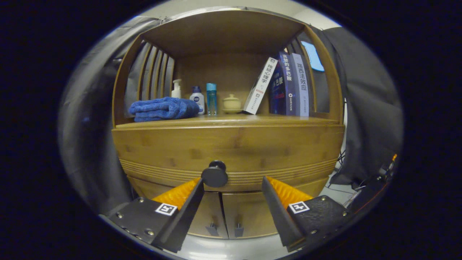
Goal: Pull open the drawer, take out the items inside it, and place them on the countertop above the cabinet.
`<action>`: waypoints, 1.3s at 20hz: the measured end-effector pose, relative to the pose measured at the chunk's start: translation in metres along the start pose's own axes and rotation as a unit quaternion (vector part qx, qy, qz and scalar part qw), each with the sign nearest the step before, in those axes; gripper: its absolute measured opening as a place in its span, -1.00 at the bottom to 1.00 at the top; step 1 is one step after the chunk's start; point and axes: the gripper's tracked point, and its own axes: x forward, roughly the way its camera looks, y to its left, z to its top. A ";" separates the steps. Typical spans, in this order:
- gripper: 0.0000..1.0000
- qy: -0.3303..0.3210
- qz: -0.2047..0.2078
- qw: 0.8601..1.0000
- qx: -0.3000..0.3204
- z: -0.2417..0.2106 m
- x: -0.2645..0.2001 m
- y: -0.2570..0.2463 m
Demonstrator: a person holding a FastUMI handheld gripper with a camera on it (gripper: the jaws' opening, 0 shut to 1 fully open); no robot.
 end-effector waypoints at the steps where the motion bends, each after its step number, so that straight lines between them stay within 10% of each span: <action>1: 0.94 -0.007 0.003 1.000 0.001 0.001 0.007 0.005; 12: 0.96 -0.039 -0.018 0.999 0.012 -0.001 0.034 0.025; 16: 0.28 -0.031 -0.016 0.999 0.022 -0.005 0.035 0.025; 20: 0.24 -0.017 -0.018 1.000 0.014 -0.025 0.038 0.030; 26: -0.76 -0.031 -0.023 0.999 0.011 -0.022 0.035 0.014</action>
